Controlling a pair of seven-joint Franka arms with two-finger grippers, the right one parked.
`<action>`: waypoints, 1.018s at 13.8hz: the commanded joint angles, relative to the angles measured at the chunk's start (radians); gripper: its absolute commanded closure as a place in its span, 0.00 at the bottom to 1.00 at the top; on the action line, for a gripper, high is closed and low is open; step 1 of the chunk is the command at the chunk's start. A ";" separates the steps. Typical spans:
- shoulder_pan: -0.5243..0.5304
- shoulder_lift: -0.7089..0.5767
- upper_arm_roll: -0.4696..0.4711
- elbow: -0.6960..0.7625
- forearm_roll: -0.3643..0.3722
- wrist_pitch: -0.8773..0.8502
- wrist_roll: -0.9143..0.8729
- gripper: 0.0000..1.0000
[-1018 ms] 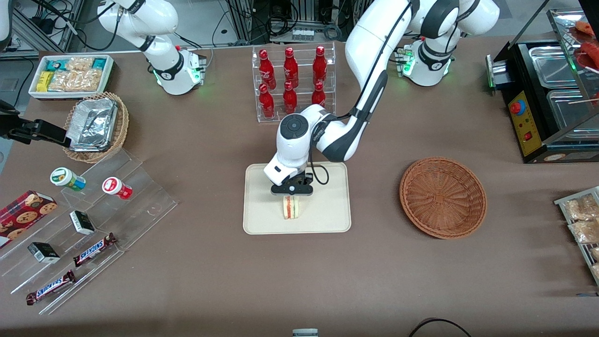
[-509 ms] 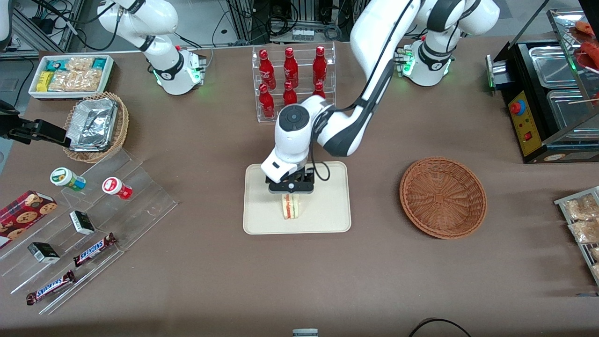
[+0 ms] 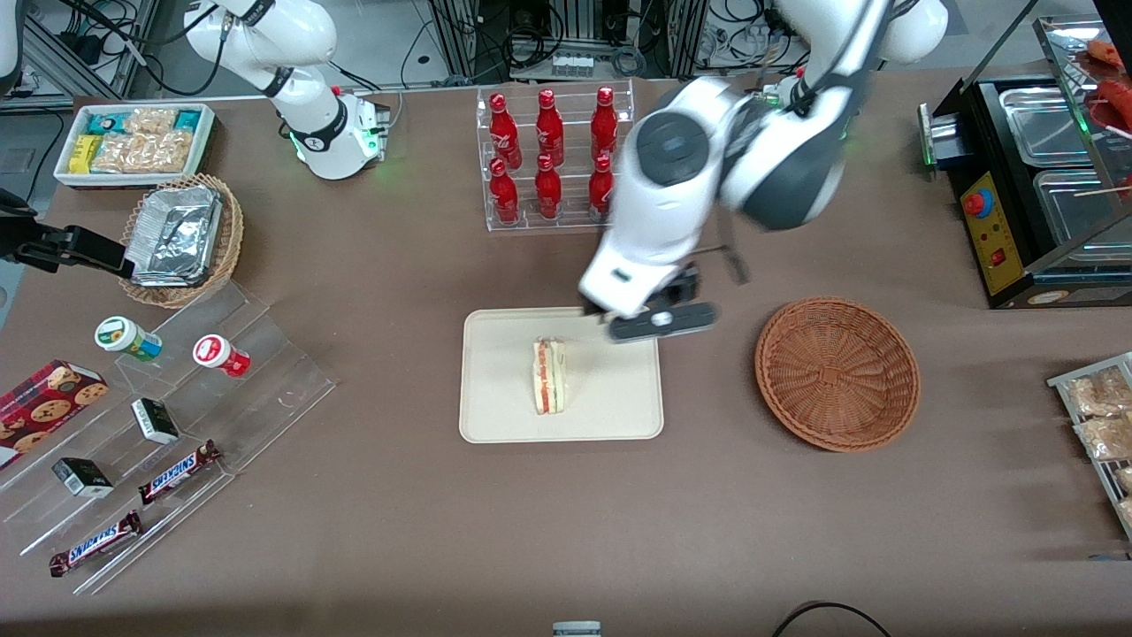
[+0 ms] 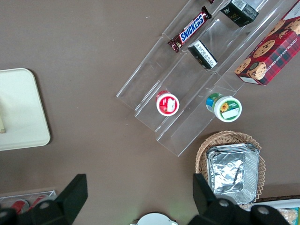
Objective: Place sandwich from basket to tray
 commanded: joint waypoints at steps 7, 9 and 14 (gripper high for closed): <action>0.186 -0.184 -0.010 -0.040 0.077 -0.226 0.249 0.01; 0.247 -0.215 -0.012 -0.040 0.077 -0.257 0.346 0.01; 0.439 -0.292 -0.021 -0.042 0.051 -0.350 0.613 0.01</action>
